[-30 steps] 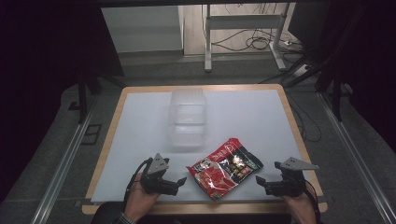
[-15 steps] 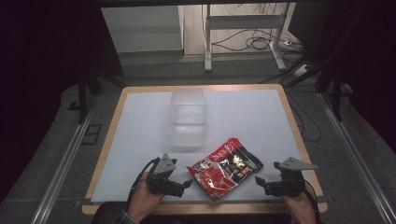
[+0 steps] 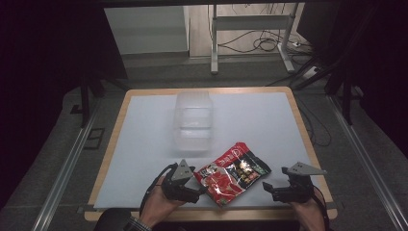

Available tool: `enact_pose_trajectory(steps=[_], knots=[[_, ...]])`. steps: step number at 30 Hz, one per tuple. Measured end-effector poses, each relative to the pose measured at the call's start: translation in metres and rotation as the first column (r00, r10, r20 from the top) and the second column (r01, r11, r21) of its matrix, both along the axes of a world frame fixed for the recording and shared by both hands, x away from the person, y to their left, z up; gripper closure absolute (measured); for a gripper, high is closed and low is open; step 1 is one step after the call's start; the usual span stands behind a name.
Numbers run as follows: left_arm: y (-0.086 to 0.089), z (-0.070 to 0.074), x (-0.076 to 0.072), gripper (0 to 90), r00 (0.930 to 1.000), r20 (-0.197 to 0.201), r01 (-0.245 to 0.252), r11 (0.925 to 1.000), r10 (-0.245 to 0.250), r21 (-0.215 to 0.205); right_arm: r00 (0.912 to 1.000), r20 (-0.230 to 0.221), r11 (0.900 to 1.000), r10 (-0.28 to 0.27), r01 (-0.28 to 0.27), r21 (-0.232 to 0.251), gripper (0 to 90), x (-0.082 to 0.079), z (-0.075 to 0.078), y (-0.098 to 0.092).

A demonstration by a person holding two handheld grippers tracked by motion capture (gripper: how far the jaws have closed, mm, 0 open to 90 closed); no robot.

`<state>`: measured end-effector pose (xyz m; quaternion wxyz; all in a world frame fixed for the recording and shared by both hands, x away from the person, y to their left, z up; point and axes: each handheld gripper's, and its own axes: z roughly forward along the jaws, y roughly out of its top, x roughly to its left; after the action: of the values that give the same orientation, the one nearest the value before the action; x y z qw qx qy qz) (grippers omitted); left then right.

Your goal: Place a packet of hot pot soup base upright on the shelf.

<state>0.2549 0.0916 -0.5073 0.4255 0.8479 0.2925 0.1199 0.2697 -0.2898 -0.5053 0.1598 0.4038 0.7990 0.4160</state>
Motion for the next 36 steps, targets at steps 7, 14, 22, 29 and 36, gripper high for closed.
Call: enact_pose_trajectory(steps=[7,14,22,29,36], knots=[[-0.005,0.000,0.001,54.9,0.9992,-0.015,0.037,0.9985,-0.037,-0.041,1.0000,-0.004,1.000,0.005,-0.005,-0.003,3.5,0.000,-0.001,0.001],[-0.016,-0.004,0.000,86.1,0.9954,-0.040,0.085,0.9948,-0.087,-0.056,0.9999,-0.009,1.000,0.010,-0.010,-0.009,3.5,0.001,-0.001,0.002],[-0.023,-0.011,-0.002,89.8,0.9952,-0.051,0.081,0.9952,-0.084,-0.056,0.9999,-0.012,1.000,0.011,-0.011,-0.010,3.7,0.001,-0.002,0.003],[-0.025,-0.020,-0.003,90.0,0.9951,-0.044,0.089,0.9960,-0.089,-0.007,0.9999,-0.014,1.000,0.009,-0.010,-0.009,3.6,0.001,-0.001,0.002],[-0.026,-0.023,-0.010,90.0,0.9973,-0.009,0.072,0.9973,-0.072,0.015,0.9998,-0.017,1.000,0.005,-0.006,-0.009,3.5,0.000,-0.001,0.001]])
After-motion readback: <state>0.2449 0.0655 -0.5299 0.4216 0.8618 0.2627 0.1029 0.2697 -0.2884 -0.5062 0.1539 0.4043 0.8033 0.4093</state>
